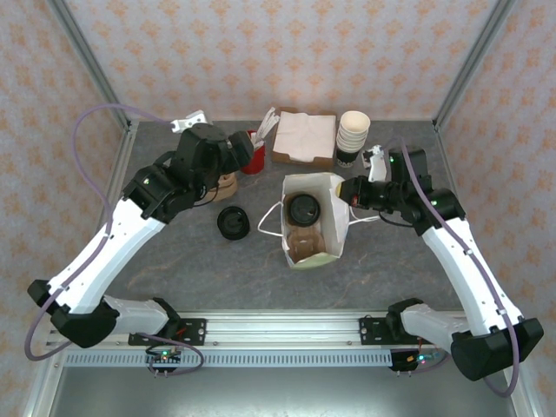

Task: Pack the takeout coffee

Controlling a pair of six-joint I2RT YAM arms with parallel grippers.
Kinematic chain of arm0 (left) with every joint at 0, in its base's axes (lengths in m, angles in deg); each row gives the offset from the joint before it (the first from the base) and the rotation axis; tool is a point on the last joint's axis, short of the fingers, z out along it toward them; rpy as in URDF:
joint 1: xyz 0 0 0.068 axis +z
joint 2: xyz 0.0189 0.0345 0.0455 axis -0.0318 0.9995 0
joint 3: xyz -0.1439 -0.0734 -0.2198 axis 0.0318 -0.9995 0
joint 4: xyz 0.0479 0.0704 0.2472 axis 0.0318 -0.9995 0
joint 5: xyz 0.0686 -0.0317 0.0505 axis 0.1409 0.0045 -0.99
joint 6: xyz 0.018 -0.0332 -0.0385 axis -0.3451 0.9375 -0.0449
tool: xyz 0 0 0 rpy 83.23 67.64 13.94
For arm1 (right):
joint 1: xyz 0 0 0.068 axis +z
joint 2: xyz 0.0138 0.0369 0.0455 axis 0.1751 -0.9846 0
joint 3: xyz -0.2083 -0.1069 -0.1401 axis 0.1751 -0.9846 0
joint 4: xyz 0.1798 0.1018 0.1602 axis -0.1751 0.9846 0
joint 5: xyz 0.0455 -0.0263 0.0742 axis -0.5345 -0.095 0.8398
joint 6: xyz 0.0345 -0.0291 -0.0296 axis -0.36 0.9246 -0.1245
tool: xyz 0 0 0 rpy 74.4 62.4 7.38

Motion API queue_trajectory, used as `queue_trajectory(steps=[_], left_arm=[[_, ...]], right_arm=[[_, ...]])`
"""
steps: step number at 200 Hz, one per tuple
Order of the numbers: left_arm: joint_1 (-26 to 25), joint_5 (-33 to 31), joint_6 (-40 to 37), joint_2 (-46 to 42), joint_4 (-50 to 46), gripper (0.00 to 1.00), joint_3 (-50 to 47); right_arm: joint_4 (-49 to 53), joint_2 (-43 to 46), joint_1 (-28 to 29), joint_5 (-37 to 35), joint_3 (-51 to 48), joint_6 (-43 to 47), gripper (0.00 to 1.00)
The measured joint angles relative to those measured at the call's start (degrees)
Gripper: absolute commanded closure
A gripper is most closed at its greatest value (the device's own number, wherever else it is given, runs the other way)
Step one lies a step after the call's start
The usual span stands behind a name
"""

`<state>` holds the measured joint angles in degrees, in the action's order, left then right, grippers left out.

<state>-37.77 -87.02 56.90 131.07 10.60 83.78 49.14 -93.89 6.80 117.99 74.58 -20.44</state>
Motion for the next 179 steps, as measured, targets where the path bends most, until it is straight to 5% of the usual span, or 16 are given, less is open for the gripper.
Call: queue_trajectory(steps=[119,140,179], left_arm=[[9.25,3.85,-0.39,13.22,-2.25,0.09,5.75],[11.17,4.92,-0.79,16.59,-4.20,0.16,9.62],[11.93,8.41,-6.36,25.55,-7.76,0.24,21.31]], right_arm=[[-1.05,-8.22,0.00,-0.33,1.97,-4.17,1.00],[-1.05,-8.22,0.00,-0.37,1.97,-4.57,0.94],[-0.76,-8.17,0.00,-1.07,2.01,-4.83,0.68]])
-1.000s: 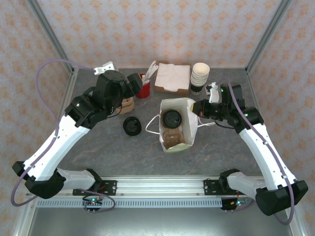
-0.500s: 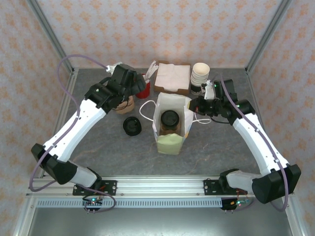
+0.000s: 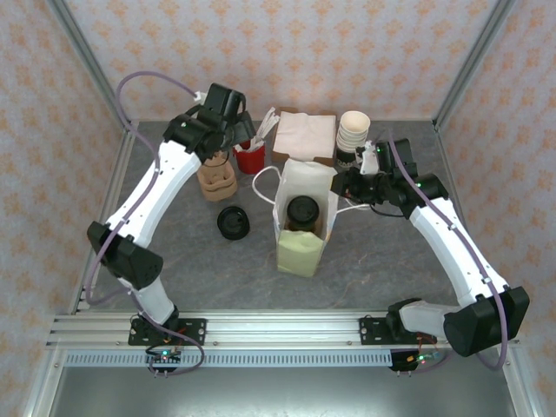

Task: Pack the takeout coffee

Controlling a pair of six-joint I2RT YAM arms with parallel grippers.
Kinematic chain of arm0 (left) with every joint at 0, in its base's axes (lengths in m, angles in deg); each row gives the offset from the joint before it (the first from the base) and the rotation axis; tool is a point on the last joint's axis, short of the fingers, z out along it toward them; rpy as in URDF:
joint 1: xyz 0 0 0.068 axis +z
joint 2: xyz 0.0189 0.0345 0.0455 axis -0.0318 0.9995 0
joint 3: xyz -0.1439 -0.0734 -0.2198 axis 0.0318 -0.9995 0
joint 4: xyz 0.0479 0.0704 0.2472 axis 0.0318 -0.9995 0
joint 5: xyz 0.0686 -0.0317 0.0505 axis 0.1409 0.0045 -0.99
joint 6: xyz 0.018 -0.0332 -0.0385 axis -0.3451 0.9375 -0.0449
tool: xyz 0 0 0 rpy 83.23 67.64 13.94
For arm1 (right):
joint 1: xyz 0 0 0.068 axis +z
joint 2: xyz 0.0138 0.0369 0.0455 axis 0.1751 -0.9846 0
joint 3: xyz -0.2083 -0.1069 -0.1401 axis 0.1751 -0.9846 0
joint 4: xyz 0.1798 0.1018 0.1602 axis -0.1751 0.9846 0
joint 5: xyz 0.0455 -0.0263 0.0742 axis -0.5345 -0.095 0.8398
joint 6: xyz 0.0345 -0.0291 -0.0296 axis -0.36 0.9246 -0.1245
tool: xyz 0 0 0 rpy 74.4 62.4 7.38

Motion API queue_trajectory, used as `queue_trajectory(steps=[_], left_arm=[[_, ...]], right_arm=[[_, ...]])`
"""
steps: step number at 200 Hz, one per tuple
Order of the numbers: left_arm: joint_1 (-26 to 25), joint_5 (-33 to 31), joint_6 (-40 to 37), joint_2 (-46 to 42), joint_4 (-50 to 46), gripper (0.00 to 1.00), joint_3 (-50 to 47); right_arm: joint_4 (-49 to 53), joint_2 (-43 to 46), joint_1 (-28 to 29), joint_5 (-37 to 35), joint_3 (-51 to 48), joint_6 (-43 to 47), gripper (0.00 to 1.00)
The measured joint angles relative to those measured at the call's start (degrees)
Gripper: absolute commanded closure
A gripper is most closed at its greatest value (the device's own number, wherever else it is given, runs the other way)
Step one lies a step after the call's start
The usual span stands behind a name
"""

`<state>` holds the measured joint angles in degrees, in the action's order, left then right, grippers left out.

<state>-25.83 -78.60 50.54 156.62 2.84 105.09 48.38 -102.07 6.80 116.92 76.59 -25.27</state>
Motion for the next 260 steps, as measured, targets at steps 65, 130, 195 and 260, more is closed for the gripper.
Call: queue_trajectory(steps=[65,130,195,260], left_arm=[[0.00,1.16,-7.65,11.04,-6.25,0.27,14.32],[0.00,0.72,-10.29,16.94,-7.89,0.28,17.57],[0.00,0.31,-10.64,21.09,-8.28,0.31,19.96],[0.00,0.33,-10.62,23.47,-8.31,0.37,20.46]], right_arm=[[1.36,0.04,0.00,-2.12,2.14,0.61,0.56],[1.66,0.66,0.00,-2.91,2.67,1.09,0.53],[1.66,0.66,0.00,-2.89,2.67,1.46,0.53],[1.60,-1.18,0.00,-2.67,2.67,1.44,0.55]])
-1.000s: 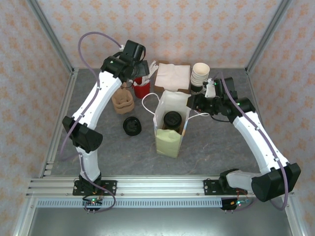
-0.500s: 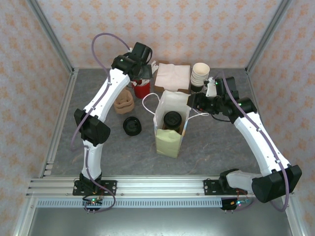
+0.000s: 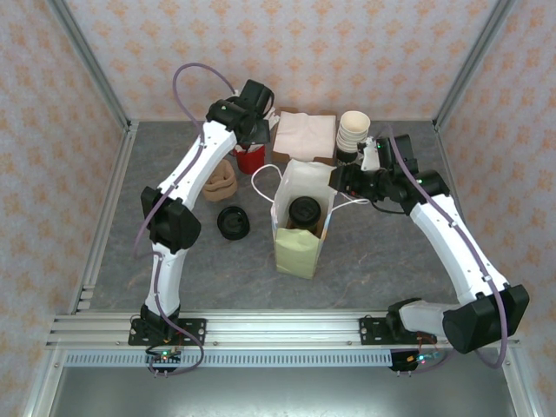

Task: Pack the takeout coffee

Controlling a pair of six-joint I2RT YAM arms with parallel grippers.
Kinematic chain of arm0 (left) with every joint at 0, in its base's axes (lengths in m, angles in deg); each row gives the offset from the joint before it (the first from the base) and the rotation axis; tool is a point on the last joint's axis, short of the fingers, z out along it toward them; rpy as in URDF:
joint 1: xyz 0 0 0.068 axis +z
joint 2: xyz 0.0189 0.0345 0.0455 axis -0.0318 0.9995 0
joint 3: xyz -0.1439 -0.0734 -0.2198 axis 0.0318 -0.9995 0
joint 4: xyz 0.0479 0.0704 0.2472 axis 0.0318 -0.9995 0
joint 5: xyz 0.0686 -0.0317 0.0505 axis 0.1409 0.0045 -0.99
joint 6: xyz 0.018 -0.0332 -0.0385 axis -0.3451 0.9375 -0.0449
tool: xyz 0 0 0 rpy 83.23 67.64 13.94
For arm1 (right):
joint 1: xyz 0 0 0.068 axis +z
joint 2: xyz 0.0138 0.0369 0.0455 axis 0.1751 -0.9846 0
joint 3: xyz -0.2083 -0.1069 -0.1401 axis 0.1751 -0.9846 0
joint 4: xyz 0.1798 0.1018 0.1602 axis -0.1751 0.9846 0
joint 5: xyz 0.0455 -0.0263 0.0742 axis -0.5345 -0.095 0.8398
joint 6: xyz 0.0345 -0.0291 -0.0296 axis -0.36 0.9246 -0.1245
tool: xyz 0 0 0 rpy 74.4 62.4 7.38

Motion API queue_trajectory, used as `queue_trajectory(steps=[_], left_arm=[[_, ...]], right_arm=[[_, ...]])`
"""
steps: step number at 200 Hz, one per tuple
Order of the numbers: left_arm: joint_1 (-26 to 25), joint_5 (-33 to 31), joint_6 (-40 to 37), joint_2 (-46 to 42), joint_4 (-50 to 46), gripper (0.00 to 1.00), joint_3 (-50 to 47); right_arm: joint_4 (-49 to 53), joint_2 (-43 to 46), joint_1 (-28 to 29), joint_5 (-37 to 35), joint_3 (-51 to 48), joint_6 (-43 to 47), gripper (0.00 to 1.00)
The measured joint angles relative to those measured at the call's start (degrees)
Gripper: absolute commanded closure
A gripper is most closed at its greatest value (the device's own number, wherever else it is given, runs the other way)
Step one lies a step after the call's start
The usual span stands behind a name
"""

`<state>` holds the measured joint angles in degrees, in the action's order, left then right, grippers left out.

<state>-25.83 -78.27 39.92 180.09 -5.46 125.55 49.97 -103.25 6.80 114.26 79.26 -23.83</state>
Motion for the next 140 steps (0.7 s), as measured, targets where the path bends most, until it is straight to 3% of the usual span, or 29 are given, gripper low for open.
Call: queue_trajectory(steps=[62,98,140], left_arm=[[0.00,0.00,0.02,1.36,0.13,0.43,1.31],[0.00,0.00,0.00,2.34,0.20,0.49,1.77],[0.07,0.02,0.00,2.45,0.22,0.61,2.05]], right_arm=[[-1.81,-1.01,0.22,1.09,0.00,-0.44,0.69],[-3.28,-1.92,1.09,1.62,0.00,-1.29,0.84],[-5.51,-3.19,2.73,2.36,0.00,-1.60,0.89]])
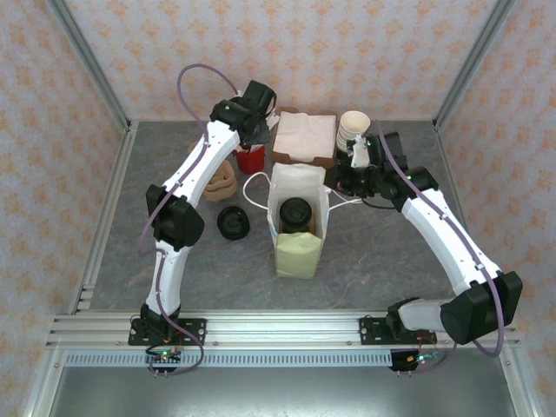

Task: Pack the takeout coffee

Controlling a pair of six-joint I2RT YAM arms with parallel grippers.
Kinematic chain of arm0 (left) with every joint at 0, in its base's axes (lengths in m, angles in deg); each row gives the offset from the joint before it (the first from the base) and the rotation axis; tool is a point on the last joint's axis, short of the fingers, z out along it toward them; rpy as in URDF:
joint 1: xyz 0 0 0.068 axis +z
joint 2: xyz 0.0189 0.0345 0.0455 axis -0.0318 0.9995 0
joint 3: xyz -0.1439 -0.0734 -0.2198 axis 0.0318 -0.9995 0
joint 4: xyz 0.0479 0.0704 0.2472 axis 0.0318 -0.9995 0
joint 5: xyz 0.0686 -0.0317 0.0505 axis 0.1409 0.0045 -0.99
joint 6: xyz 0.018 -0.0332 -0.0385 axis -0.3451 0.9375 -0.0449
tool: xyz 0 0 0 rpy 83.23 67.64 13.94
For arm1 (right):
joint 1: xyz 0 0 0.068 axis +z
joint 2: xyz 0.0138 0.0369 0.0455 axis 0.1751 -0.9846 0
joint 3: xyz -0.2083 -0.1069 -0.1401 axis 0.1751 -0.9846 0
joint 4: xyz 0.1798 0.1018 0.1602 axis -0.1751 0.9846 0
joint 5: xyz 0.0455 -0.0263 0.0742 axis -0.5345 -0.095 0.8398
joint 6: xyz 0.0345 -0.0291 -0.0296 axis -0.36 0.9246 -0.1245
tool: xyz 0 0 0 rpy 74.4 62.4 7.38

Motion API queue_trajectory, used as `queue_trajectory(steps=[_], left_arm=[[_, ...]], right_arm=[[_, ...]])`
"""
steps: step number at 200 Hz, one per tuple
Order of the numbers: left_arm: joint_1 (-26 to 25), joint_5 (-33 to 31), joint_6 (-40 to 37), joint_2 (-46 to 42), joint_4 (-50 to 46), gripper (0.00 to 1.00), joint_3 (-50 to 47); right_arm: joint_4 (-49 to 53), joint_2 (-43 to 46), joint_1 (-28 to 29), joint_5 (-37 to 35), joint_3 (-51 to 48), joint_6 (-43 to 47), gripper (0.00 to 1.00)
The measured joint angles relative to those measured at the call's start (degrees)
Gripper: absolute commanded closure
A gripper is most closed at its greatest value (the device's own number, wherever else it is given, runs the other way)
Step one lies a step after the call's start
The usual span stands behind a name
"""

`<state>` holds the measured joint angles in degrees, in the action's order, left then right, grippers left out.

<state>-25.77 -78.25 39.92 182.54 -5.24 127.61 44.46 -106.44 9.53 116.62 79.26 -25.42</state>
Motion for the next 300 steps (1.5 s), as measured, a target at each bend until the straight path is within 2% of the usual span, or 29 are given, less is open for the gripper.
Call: queue_trajectory(steps=[24,60,97,144,161,201,269,300], left_arm=[[0.13,0.00,-0.02,0.00,0.02,0.65,0.11],[0.76,0.35,-0.02,0.61,0.37,0.66,0.96],[1.07,0.42,-0.22,2.86,0.61,0.68,2.75],[1.07,0.48,-0.72,4.42,0.61,0.77,2.82],[1.09,0.48,-1.25,4.44,0.57,0.83,3.45],[1.07,0.44,-1.53,4.44,0.59,0.88,6.95],[1.07,0.31,-1.90,4.24,-1.86,0.89,10.08],[1.07,-0.22,-1.99,1.14,-4.70,0.88,10.58]], right_arm=[[-0.72,-0.24,1.16,0.04,0.00,-0.42,0.89],[-2.21,-1.01,2.60,0.00,0.04,-1.62,0.89],[-3.37,-1.49,3.61,-1.44,0.11,-3.91,0.95],[-4.35,-1.64,3.78,-3.41,0.11,-6.86,1.00],[-4.94,-2.05,3.87,-3.89,0.17,-7.58,1.00],[-5.75,-3.15,3.89,-4.13,1.05,-8.63,1.00],[-6.91,-4.31,4.37,-4.63,1.79,-10.27,0.99],[-6.91,-4.85,5.01,-5.62,2.60,-10.51,0.99]])
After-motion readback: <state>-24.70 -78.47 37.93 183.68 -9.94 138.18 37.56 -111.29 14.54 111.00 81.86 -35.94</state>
